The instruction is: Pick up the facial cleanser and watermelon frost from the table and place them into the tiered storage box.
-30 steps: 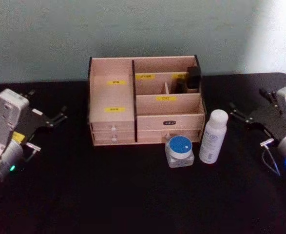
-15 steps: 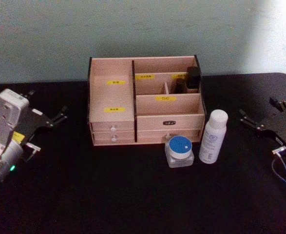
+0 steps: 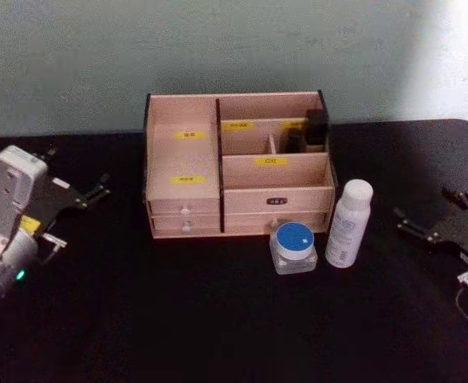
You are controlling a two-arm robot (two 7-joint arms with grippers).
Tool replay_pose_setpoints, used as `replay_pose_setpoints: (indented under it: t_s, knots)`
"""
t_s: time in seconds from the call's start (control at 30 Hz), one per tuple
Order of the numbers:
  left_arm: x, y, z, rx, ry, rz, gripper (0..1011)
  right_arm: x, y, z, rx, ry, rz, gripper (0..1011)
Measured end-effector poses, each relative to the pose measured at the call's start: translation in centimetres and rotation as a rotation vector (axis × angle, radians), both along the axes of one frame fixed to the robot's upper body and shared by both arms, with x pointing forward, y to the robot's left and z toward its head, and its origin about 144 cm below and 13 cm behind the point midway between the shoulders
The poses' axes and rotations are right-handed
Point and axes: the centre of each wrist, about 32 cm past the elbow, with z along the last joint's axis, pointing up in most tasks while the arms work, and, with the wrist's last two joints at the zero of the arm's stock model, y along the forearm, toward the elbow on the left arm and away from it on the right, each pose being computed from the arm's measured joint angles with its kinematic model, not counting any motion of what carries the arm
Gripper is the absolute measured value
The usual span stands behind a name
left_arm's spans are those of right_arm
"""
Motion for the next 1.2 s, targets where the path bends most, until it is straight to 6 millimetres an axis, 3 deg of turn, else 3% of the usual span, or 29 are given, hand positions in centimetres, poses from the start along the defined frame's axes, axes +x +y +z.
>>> replay_pose_setpoints:
  t_s: [0.5,1.2]
  knots:
    - [0.0,0.0,0.0,0.000,0.000,0.000,1001,-2.3,0.6,-0.1,0.013,0.070,0.095,1002]
    - [0.0,0.0,0.0,0.000,0.000,0.000,1001,-1.3,1.7,-1.4,0.108,0.068,0.226,1002]
